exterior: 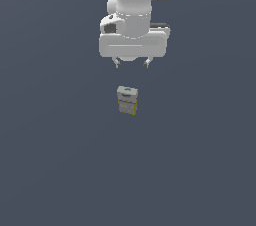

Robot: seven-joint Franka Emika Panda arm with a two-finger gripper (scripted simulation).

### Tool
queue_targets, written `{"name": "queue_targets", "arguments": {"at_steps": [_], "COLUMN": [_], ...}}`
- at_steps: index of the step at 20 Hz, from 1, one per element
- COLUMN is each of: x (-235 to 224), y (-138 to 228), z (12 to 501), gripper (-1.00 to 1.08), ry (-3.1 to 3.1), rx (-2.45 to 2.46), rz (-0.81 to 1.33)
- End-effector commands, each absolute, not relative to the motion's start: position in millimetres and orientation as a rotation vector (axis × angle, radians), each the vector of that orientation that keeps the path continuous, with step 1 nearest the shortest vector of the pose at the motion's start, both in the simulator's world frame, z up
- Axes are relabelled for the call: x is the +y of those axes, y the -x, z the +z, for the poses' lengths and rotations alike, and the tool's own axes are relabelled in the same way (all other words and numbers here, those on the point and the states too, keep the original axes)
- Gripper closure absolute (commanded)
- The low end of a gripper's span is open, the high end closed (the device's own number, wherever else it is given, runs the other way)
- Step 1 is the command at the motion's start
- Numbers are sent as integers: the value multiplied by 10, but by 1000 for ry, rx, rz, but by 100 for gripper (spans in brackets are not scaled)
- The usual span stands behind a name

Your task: Pick up the object and move it to a goal position.

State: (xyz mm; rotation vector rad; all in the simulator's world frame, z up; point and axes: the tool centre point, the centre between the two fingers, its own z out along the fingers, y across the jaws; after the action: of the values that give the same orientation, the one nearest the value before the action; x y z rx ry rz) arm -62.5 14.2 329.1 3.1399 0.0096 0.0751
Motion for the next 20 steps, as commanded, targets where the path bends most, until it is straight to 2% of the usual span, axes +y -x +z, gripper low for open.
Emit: {"name": "queue_targets", "arguments": {"at_steps": [1,20], "x": [142,-31], "y": [625,669], "z": [3291,3222], "gripper": [-92,-92], "ry": [-3140,-3158], "rx": [10,-34], "rz": [75,35]}}
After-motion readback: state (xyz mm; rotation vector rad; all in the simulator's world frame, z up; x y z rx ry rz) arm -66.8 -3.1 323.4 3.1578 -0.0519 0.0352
